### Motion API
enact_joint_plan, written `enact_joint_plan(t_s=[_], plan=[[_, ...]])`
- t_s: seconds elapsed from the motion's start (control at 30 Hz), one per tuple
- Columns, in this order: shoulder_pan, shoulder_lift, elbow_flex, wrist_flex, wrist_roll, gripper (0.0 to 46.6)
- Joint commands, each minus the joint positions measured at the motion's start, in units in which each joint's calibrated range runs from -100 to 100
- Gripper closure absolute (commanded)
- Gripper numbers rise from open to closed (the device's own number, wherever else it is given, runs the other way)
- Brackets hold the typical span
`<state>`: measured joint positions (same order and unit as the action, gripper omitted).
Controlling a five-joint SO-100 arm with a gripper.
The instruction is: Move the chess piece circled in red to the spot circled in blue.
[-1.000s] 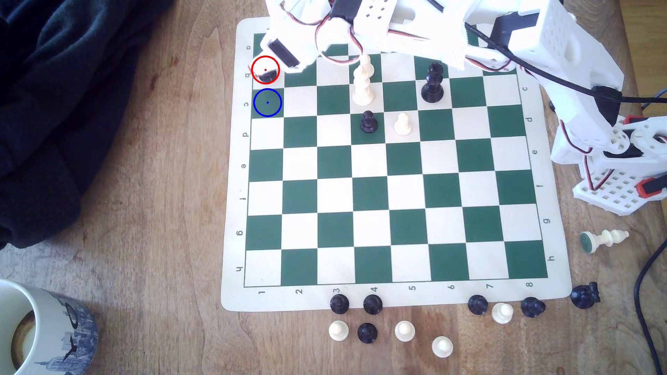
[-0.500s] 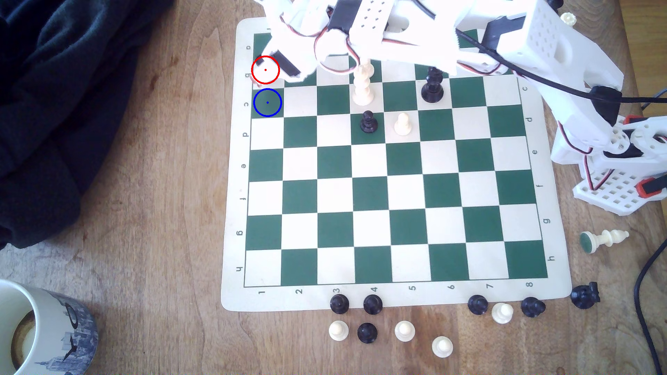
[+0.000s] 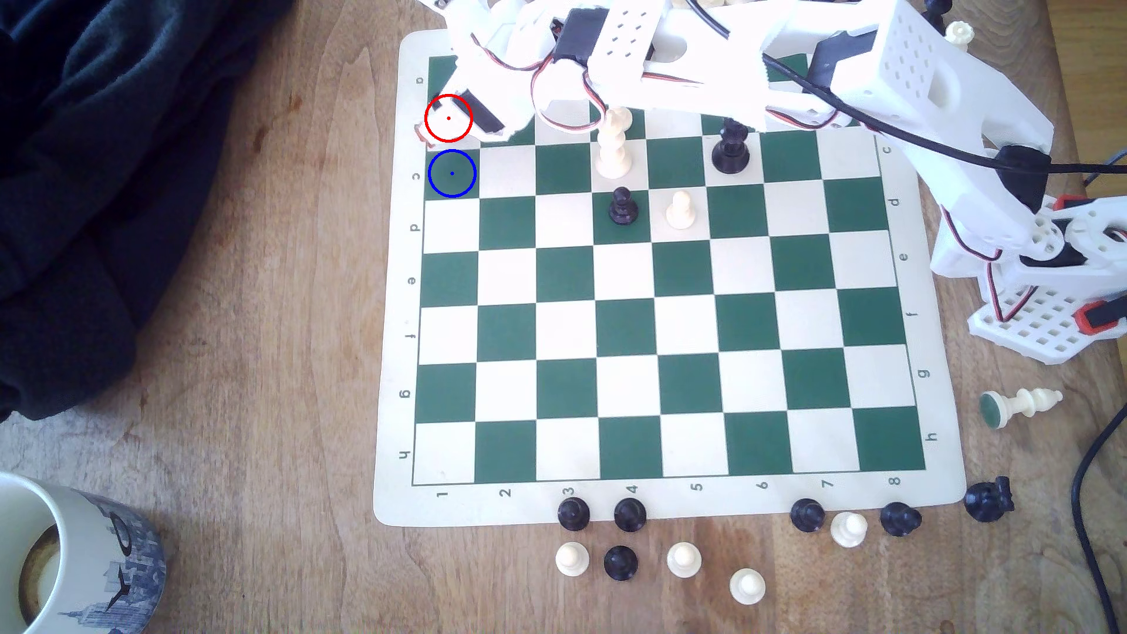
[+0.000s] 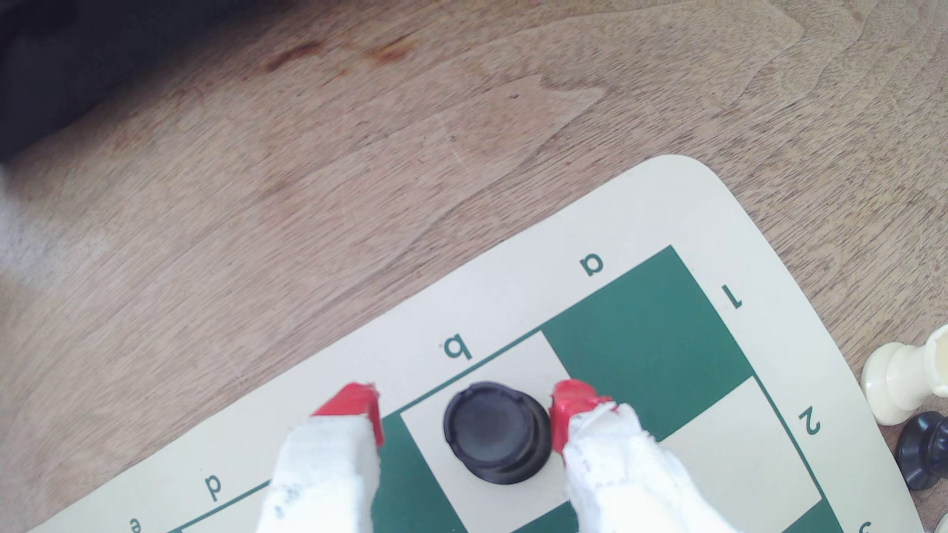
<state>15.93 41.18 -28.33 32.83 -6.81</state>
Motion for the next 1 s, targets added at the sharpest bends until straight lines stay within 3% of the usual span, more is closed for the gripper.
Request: enact_joint_plan(t_s=[0.0, 0.2, 0.5, 0.97], plan=[[-0.32, -2.73, -5.85, -1.54, 0.1, 28.6], [-0.32, -3.07, -6.12, -1.54, 0.1, 30.1], [-0.32, -3.07, -6.93, -1.46, 0.98, 40.8], [-0.32, -8.92, -5.48, -0.4, 0.98, 42.9]])
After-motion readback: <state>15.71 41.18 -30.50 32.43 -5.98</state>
